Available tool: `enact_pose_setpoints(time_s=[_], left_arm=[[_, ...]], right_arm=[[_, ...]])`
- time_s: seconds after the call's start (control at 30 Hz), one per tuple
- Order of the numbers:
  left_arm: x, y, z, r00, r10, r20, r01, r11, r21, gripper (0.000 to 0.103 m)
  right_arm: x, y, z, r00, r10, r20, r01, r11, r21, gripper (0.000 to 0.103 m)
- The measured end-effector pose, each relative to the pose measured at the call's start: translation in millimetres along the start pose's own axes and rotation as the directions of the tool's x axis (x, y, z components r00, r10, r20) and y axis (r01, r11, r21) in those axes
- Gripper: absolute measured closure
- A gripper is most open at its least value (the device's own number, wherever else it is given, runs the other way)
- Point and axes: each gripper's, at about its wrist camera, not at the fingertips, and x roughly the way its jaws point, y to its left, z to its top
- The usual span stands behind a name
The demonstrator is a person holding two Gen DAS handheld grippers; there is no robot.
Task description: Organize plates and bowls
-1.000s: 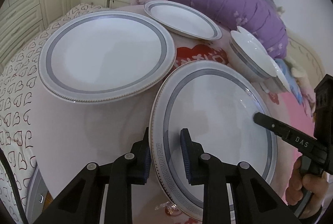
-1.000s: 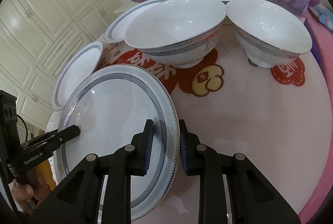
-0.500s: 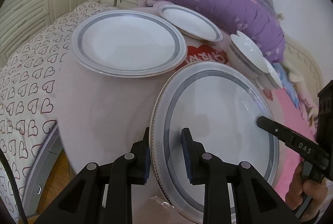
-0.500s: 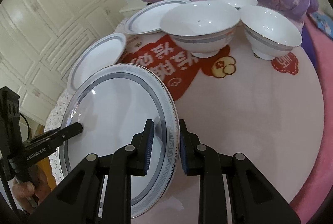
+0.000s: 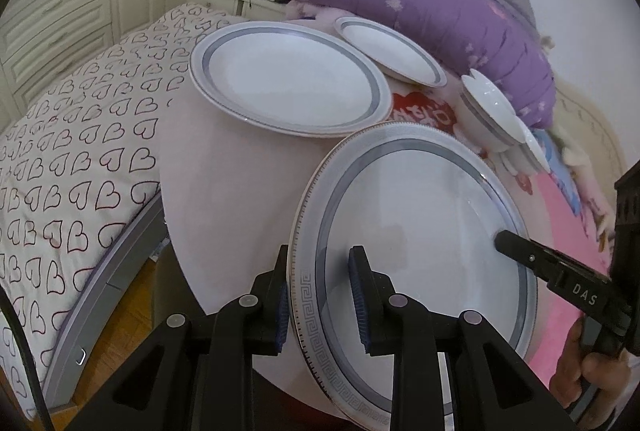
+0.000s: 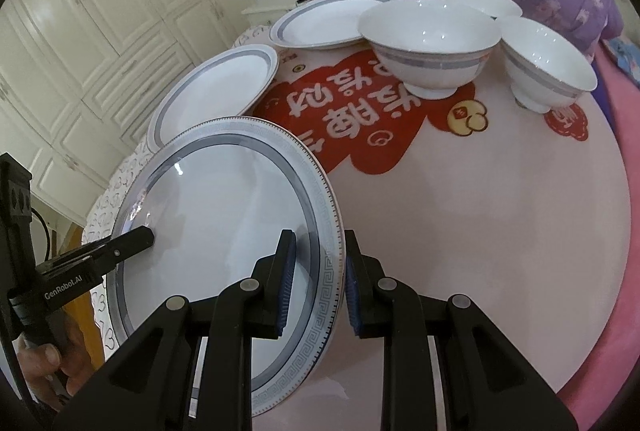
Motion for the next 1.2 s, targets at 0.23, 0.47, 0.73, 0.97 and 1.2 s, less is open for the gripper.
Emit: enact_pose_setpoints(time_s=[0.23,0.47,0.73,0.97,1.2], left_arm=[[12.2,-2.5,4.5,1.0,0.003,-0.025,-0.003,1.0,-0.003,0.08],[25.2,-3.4,12.3,0.999,0.013,-0.04,-0.013,1.0,-0.001,0.081],[29.6,-3.2,9.5,0.999,0.028,-0.029,-0.027,0.999,0.025,0.081],[30.3,-8.7,7.1,0.999,0.037,-0.02,-0.036,0.998,0.051,0.07],[8.0,-11.7,9.7,0.992,0.066,0.107,-0.073,0.995,0.064,0.001]], right_arm=[[8.1,-1.6,-3.3,1.0,-0.013,-0.014,0.013,1.0,0.008,0.08],[16.5,-2.2,-4.6,0.999,-0.023,-0.029,0.023,1.0,0.013,0.08],[19.3,0.2,-5.0,0.999,-0.043,-0.03,0.043,0.999,0.001,0.078],[13.4,-1.2,-0.3,0.998,-0.063,0.005,0.063,0.998,-0.009,0.069],[4.8,-12.1,4.1,0.995,-0.061,0.076,0.06,0.998,0.015,0.0]])
